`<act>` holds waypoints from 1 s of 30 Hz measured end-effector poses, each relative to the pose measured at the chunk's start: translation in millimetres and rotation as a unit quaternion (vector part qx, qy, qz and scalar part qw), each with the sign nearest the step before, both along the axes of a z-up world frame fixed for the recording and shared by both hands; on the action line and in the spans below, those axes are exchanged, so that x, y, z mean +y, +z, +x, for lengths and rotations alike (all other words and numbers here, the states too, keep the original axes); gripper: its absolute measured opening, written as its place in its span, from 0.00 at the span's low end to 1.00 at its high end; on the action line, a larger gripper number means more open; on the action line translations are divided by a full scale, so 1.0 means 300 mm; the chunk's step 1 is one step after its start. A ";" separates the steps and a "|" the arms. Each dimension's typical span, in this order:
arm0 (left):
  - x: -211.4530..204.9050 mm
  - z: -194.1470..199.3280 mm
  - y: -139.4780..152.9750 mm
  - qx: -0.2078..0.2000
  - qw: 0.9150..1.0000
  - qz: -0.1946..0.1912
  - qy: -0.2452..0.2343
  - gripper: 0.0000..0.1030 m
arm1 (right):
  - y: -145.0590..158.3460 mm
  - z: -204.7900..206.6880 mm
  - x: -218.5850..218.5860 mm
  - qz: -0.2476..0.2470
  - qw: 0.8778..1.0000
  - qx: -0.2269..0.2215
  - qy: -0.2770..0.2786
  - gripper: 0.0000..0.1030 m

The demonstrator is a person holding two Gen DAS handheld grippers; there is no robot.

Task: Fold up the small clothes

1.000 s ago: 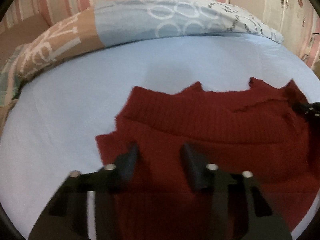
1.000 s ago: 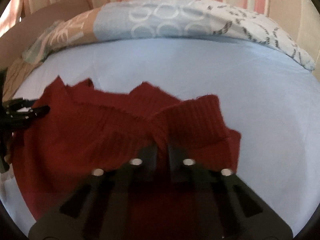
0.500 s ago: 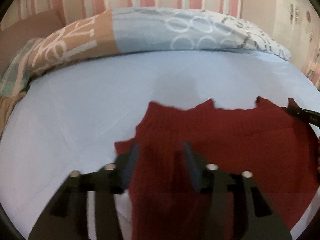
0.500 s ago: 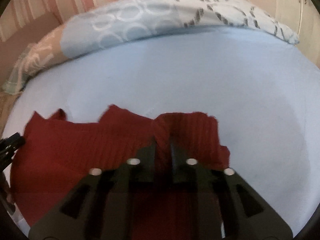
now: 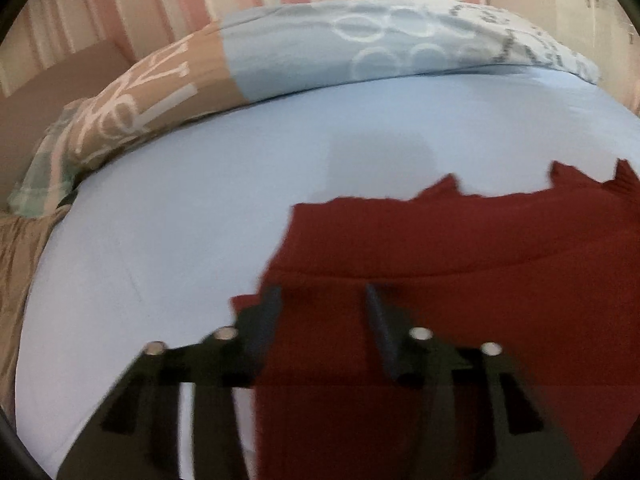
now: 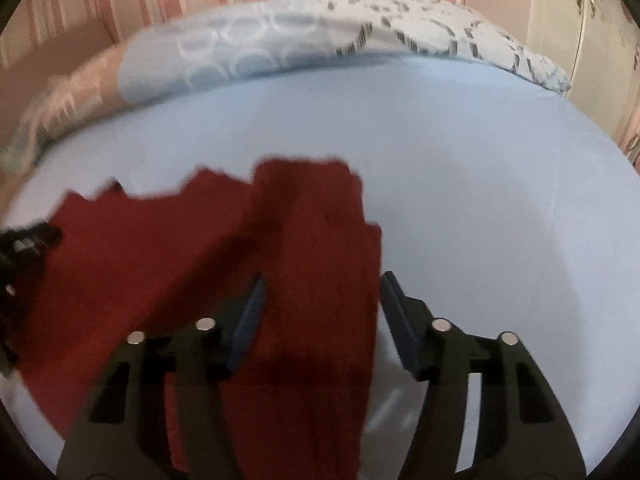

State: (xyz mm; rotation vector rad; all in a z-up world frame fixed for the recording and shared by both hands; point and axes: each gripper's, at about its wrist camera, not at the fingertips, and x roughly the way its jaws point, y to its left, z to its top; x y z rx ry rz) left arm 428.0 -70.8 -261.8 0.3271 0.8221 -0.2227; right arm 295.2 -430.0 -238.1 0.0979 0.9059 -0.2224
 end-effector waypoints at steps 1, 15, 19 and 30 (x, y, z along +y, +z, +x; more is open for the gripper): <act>0.013 0.007 -0.004 0.002 1.000 -0.004 0.002 0.37 | -0.006 -0.008 -0.008 -0.007 1.000 -0.005 -0.009 0.54; 0.035 -0.123 0.134 -0.062 0.998 0.004 0.014 0.80 | 0.160 -0.126 0.171 0.002 0.991 -0.116 0.074 0.75; -0.071 -0.228 0.120 -0.063 0.998 0.016 -0.025 0.82 | 0.078 -0.053 0.373 -0.033 0.987 -0.077 0.139 0.74; -0.042 -0.238 -0.005 -0.014 1.000 -0.026 -0.009 0.87 | -0.011 -0.047 0.193 0.011 0.998 -0.040 0.049 0.67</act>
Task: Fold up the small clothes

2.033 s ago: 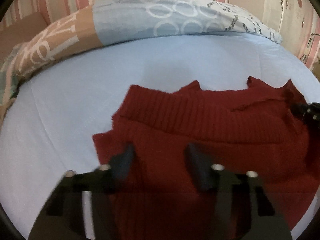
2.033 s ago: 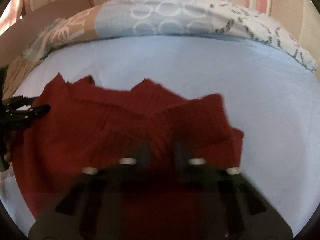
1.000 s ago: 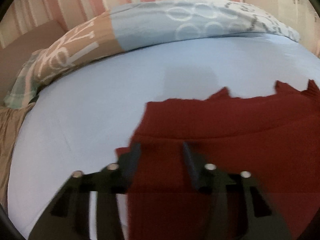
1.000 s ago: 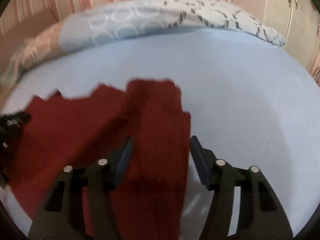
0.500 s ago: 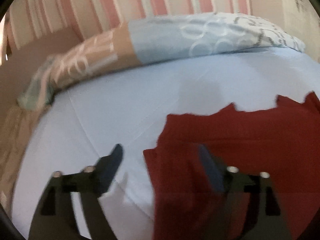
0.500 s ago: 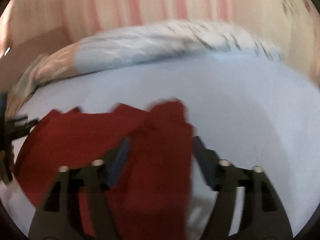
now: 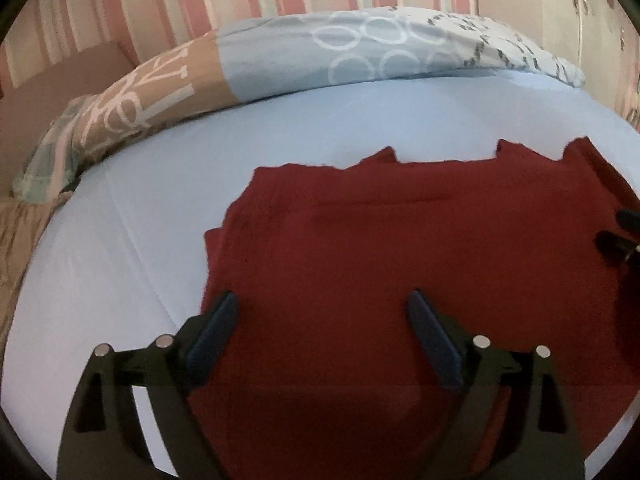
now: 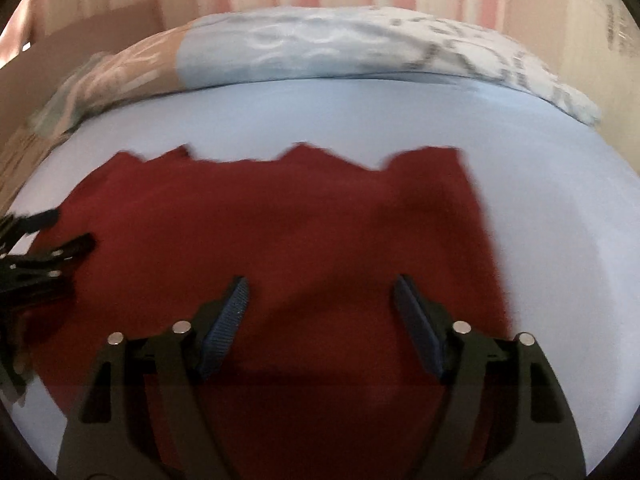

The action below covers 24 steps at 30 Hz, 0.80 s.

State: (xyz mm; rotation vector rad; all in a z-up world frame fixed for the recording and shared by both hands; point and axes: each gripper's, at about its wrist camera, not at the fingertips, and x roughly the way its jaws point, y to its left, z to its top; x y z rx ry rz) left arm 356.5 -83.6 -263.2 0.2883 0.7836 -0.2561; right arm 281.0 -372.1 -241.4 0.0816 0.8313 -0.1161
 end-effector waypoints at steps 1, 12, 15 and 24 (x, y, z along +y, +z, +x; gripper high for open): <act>0.007 0.001 -0.001 0.000 1.000 -0.004 0.001 0.87 | -0.001 -0.007 -0.027 0.011 1.000 -0.001 -0.004 0.64; 0.020 -0.008 0.013 0.020 1.000 -0.010 -0.001 0.88 | 0.035 -0.055 -0.029 0.027 0.999 0.003 -0.023 0.73; 0.026 -0.052 0.041 0.035 0.999 -0.016 0.009 0.88 | 0.083 -0.139 0.017 0.046 0.998 -0.009 -0.030 0.86; 0.050 -0.195 0.034 0.084 0.995 -0.010 0.054 0.95 | 0.020 -0.291 0.139 0.008 0.998 0.034 -0.045 0.90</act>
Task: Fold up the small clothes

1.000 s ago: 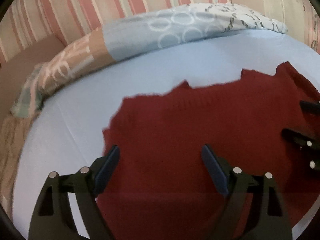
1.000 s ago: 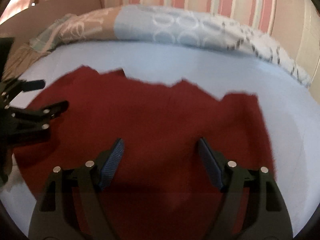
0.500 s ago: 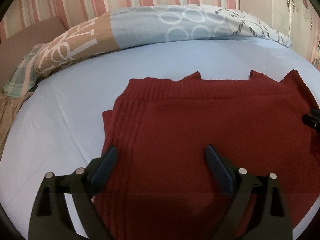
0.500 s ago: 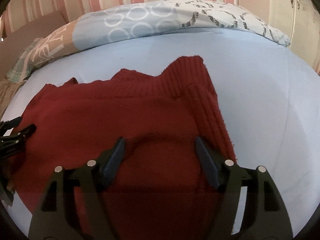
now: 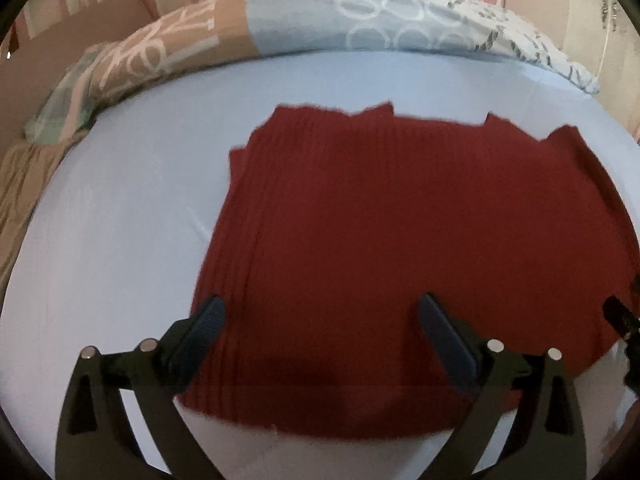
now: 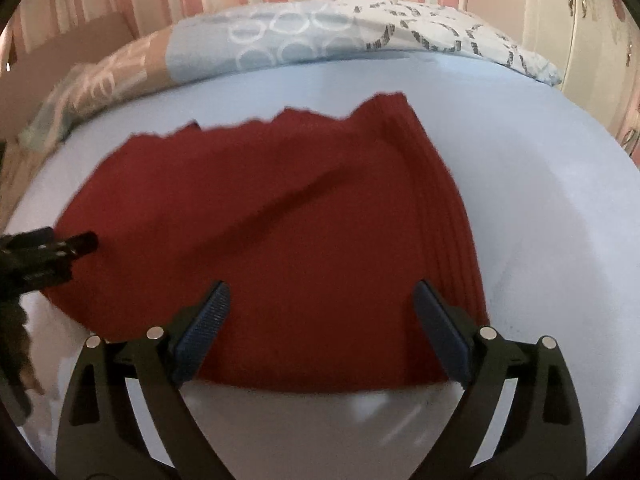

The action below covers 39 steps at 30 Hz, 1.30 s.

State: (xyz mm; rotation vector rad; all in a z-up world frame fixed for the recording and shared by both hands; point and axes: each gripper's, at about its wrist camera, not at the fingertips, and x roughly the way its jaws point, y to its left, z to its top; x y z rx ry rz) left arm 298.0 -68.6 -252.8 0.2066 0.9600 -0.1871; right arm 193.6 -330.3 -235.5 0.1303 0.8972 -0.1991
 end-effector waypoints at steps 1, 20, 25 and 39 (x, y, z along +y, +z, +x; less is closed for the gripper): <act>0.004 -0.010 -0.010 0.006 1.000 0.004 0.004 0.95 | -0.018 -0.003 -0.007 0.005 1.000 0.010 -0.003 0.90; -0.114 -0.098 0.031 0.030 0.999 -0.014 -0.022 0.96 | -0.014 -0.247 -0.298 0.260 0.959 -0.012 -0.116 0.95; -0.131 -0.099 0.034 0.028 0.999 -0.013 -0.029 0.96 | -0.029 -0.252 -0.283 0.262 0.959 -0.010 -0.108 0.88; -0.126 -0.095 0.017 0.028 0.999 -0.003 -0.026 0.96 | -0.060 -0.029 -0.265 0.177 0.979 0.040 -0.092 0.62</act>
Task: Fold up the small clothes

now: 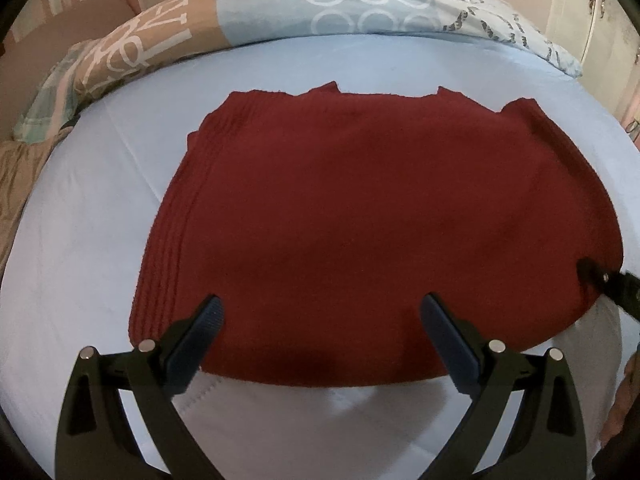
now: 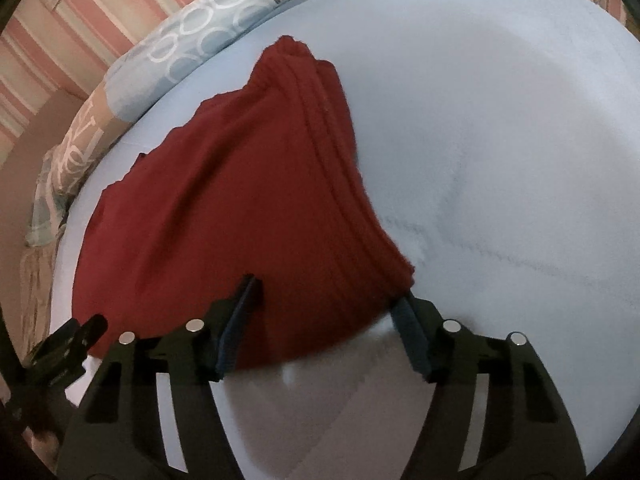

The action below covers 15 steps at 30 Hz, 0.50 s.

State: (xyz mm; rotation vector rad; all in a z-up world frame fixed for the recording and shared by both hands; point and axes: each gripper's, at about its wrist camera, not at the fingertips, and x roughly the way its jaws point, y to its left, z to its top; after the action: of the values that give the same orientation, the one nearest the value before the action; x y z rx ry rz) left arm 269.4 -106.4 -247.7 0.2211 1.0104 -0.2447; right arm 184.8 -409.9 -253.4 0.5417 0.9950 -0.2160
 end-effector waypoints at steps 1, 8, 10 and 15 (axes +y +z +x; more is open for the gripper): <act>0.001 0.001 -0.001 -0.001 1.000 0.002 0.000 0.96 | 0.000 0.016 0.000 -0.005 1.000 0.001 0.006 0.61; 0.001 0.015 -0.009 0.001 1.000 0.000 0.001 0.96 | -0.003 0.096 0.008 -0.023 0.999 0.008 0.040 0.55; -0.005 0.023 -0.016 0.001 1.000 0.003 0.002 0.96 | 0.001 0.095 0.012 -0.024 0.999 0.008 0.038 0.52; -0.017 0.041 -0.042 0.009 1.000 0.003 0.003 0.96 | 0.023 0.079 0.059 -0.065 0.997 -0.002 0.048 0.31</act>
State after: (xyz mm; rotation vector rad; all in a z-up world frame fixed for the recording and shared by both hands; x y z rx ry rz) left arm 281.7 -111.3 -260.2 0.2220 1.0288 -0.2383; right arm 208.7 -392.2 -246.5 0.3756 0.9939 -0.1927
